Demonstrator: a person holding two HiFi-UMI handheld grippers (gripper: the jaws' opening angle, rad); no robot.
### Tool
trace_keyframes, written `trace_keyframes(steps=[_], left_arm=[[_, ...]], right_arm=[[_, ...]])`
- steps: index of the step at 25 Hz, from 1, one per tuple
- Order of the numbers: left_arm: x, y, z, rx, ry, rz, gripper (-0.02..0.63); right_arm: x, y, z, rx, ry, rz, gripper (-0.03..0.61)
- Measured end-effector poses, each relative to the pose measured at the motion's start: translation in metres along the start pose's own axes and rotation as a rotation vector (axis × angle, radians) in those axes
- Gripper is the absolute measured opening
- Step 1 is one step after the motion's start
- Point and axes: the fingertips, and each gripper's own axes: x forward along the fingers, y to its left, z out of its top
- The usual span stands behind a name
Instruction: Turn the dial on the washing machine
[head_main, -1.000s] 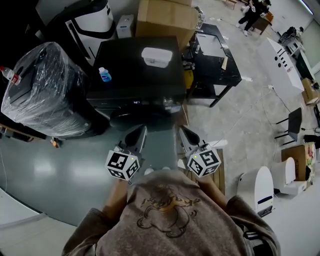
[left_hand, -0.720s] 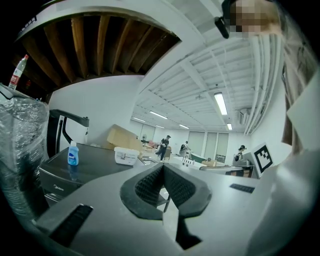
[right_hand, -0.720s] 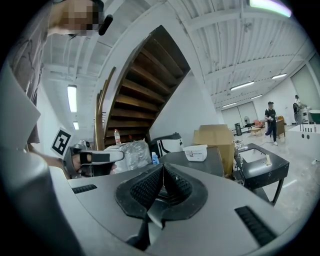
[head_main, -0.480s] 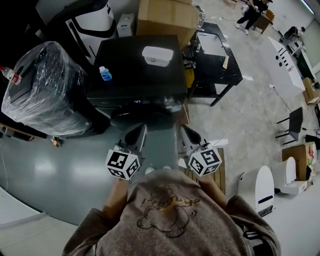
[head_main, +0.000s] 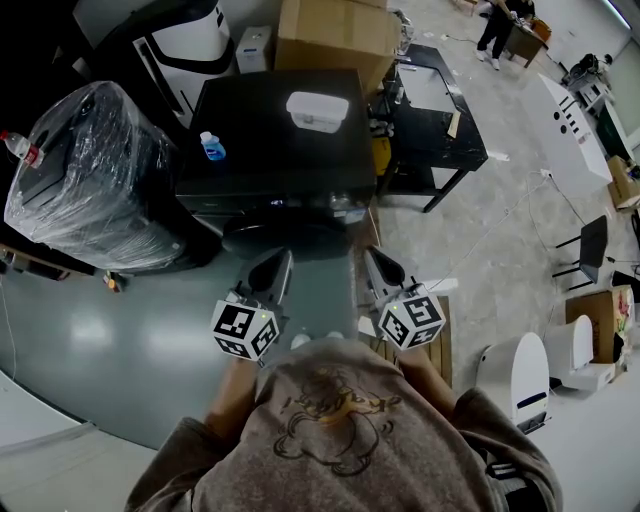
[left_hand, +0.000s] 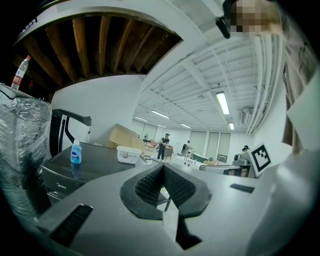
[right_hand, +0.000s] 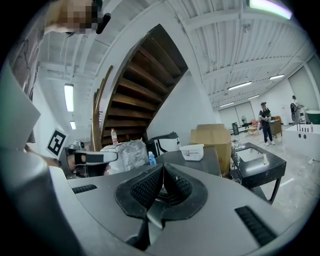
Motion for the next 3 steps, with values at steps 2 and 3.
trace_keyframes(steps=[2,3], left_arm=[[-0.0007,0.0004,-0.0005,0.000,0.002,0.002,-0.008],[-0.0011,0.0005,-0.0008,0.001,0.003,0.003,-0.008]], right_arm=[[0.0015,0.0008,0.0007,0.004,-0.003,0.005,0.005],[0.0022,0.0013,0.0010,0.005,-0.003,0.007,0.005]])
